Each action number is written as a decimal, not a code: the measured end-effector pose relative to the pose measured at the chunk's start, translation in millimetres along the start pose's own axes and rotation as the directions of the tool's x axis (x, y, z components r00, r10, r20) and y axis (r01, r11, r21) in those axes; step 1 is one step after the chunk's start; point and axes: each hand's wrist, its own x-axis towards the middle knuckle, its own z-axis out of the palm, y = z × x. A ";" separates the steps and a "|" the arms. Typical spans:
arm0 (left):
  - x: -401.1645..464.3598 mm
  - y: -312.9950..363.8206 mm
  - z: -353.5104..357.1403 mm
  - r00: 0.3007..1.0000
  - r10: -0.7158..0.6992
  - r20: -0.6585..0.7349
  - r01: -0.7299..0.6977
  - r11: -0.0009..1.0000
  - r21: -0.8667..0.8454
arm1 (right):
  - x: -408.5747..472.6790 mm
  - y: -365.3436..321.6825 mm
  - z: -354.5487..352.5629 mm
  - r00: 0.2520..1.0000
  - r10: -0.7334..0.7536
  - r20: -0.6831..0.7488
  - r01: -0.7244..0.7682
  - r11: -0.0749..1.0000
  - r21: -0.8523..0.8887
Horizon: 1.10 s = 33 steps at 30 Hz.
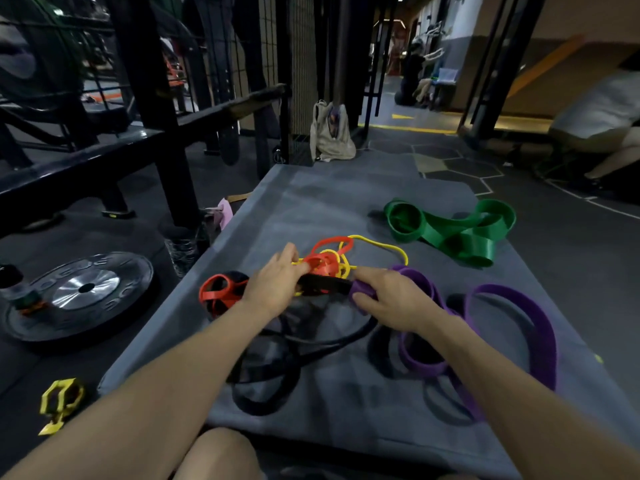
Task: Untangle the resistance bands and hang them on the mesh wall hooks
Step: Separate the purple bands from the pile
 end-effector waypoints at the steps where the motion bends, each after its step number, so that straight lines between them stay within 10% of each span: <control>1: 2.5 -5.8 -2.4 0.999 -0.040 0.036 0.039 0.999 0.025 | -2.0 0.4 -2.3 1.000 0.006 -0.023 -0.006 1.000 -0.006; 14: 21.1 -42.1 -7.8 0.881 -0.442 0.170 0.451 0.892 -0.017 | -28.6 27.2 -20.7 0.947 0.236 -0.216 -0.193 0.959 0.206; 20: 17.1 -13.4 -24.0 0.970 -0.230 -0.082 0.216 0.965 -0.149 | -23.1 14.4 -16.9 0.927 0.283 -0.247 -0.209 0.935 0.288; 27: 14.1 16.6 -26.1 0.999 -0.037 0.021 0.042 0.882 -0.470 | -17.1 -3.8 -32.6 0.936 0.180 -0.302 -0.100 0.960 0.263; 33: 25.0 28.2 -23.2 0.895 0.065 0.441 -0.041 0.997 -0.064 | -28.9 12.3 -21.6 0.955 0.251 -0.161 -0.218 0.955 0.199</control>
